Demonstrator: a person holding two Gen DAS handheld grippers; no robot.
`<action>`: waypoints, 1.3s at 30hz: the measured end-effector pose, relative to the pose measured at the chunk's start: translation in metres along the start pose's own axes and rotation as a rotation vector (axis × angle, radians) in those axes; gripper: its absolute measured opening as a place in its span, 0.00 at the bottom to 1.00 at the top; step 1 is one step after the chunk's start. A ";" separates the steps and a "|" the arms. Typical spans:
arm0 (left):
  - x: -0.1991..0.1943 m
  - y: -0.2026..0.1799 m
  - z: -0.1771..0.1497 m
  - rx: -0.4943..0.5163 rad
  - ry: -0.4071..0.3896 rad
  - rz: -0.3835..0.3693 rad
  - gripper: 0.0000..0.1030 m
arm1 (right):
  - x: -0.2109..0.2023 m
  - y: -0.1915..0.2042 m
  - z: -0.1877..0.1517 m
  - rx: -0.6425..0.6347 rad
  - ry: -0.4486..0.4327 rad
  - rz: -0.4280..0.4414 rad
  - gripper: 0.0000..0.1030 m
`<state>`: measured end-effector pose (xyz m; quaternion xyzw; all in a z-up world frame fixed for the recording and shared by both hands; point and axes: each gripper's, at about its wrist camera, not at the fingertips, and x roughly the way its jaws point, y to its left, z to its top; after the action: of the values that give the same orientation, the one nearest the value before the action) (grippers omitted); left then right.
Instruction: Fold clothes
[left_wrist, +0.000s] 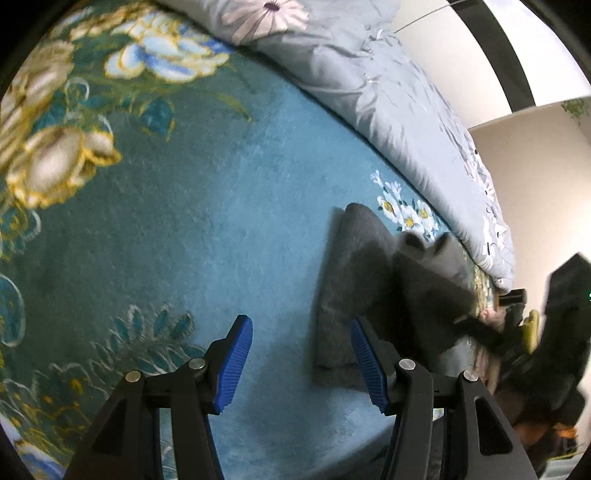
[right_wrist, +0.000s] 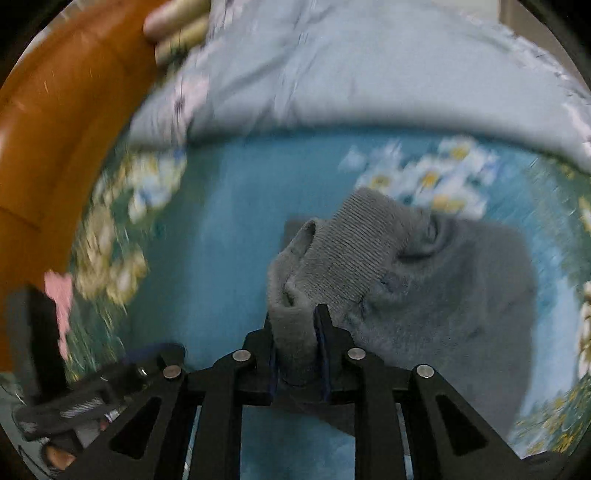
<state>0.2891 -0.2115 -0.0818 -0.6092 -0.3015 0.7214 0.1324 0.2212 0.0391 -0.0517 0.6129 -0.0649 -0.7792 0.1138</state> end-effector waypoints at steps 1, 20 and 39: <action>0.005 0.000 0.000 -0.012 0.016 -0.024 0.58 | 0.004 0.001 -0.003 -0.004 0.017 0.015 0.27; 0.094 -0.074 -0.003 0.141 0.157 0.006 0.62 | -0.079 -0.119 -0.040 0.339 -0.164 0.255 0.44; 0.092 -0.098 0.015 0.155 0.071 -0.154 0.14 | -0.072 -0.139 -0.049 0.427 -0.153 0.323 0.44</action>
<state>0.2373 -0.0876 -0.0955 -0.5973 -0.2857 0.7083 0.2448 0.2716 0.1938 -0.0296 0.5439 -0.3330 -0.7638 0.0993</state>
